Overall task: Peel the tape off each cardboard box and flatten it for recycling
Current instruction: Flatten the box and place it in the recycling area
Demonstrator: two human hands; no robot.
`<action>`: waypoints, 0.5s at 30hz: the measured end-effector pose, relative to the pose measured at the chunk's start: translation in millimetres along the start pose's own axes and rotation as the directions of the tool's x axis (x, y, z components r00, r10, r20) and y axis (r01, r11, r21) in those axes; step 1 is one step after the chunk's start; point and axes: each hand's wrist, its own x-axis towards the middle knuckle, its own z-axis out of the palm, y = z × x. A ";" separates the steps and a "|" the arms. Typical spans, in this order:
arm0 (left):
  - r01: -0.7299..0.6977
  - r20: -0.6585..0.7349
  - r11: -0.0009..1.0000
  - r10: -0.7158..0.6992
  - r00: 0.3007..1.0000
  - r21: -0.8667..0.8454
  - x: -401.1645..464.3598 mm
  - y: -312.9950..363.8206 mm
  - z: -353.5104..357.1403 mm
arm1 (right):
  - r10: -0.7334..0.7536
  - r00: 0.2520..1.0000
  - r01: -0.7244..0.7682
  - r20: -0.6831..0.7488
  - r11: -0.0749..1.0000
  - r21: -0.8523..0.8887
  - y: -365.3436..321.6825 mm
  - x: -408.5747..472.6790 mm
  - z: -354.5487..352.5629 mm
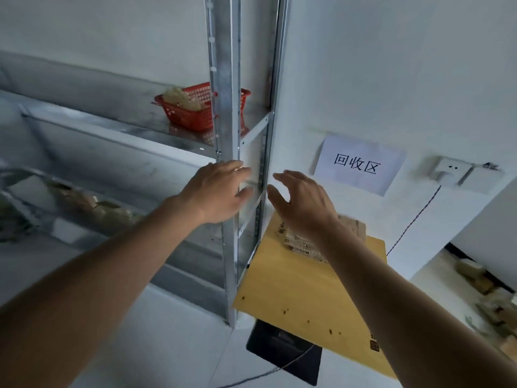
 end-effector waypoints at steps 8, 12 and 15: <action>0.209 -0.114 0.974 -0.198 0.973 0.089 -86.6 -51.0 -70.8 | -0.257 0.966 0.258 -0.028 0.965 0.045 -116.2 4.5 -5.5; 0.291 -0.143 0.949 -0.274 0.951 0.121 -125.6 -86.5 -100.7 | -0.343 0.938 0.345 -0.040 0.935 0.086 -176.0 10.8 0.2; 0.334 -0.154 0.934 -0.314 0.937 0.124 -149.9 -121.6 -116.9 | -0.388 0.921 0.390 -0.043 0.917 0.086 -217.6 20.5 11.4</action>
